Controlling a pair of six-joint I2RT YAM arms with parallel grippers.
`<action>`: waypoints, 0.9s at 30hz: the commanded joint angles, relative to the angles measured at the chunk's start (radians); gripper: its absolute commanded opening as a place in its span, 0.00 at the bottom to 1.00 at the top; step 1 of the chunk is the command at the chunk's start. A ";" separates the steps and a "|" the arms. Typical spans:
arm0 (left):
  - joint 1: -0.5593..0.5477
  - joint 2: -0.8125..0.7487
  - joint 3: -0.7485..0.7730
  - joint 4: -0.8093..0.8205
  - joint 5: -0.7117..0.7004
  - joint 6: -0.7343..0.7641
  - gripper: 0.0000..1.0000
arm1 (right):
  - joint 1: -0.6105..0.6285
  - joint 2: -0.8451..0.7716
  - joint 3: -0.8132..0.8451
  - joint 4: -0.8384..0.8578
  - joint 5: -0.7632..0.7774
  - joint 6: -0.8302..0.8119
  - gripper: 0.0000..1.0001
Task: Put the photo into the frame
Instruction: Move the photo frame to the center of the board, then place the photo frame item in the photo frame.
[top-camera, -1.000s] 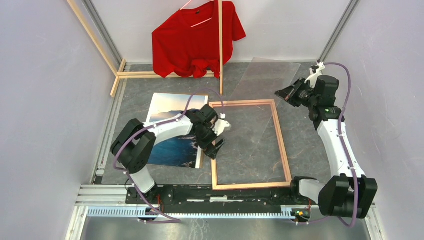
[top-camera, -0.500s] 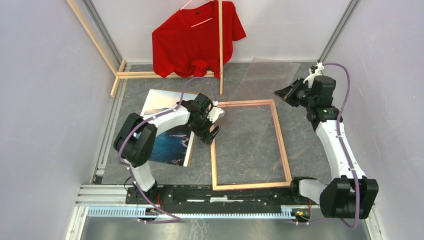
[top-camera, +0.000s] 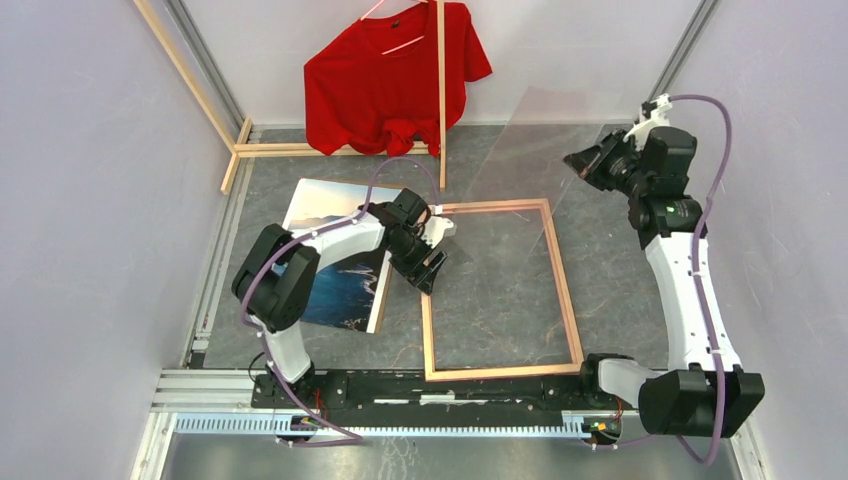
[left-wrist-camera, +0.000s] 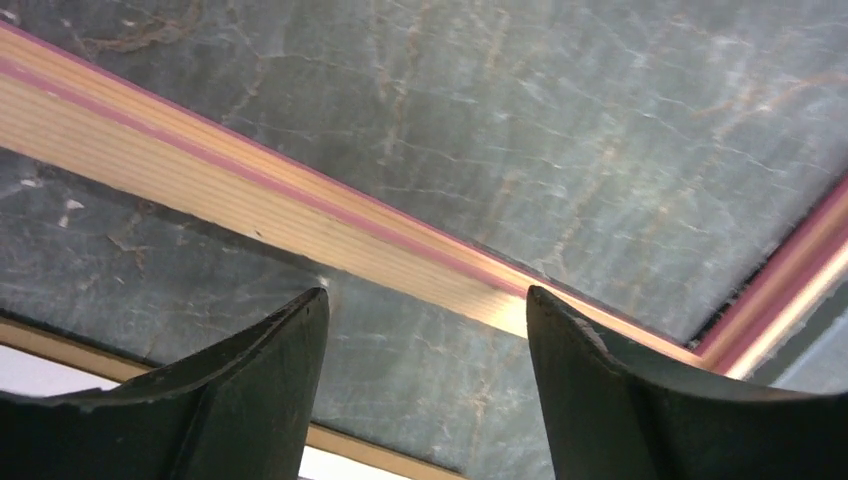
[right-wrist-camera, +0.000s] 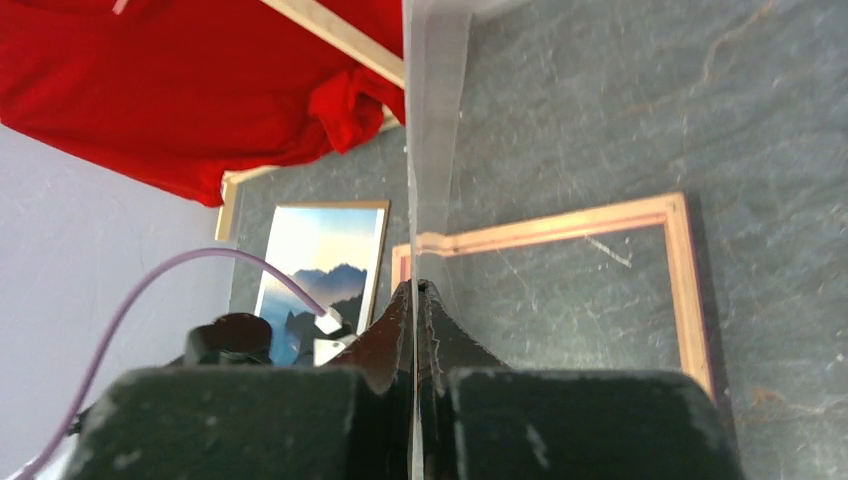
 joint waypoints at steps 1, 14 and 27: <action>-0.011 0.061 -0.004 0.095 -0.162 -0.066 0.68 | -0.026 -0.025 0.070 -0.001 0.007 -0.046 0.00; 0.020 0.078 0.042 0.112 -0.377 -0.055 0.54 | -0.030 -0.039 0.017 0.054 -0.055 -0.004 0.00; 0.066 -0.103 0.157 -0.007 -0.200 -0.030 0.90 | -0.029 -0.061 0.017 0.131 -0.201 0.066 0.00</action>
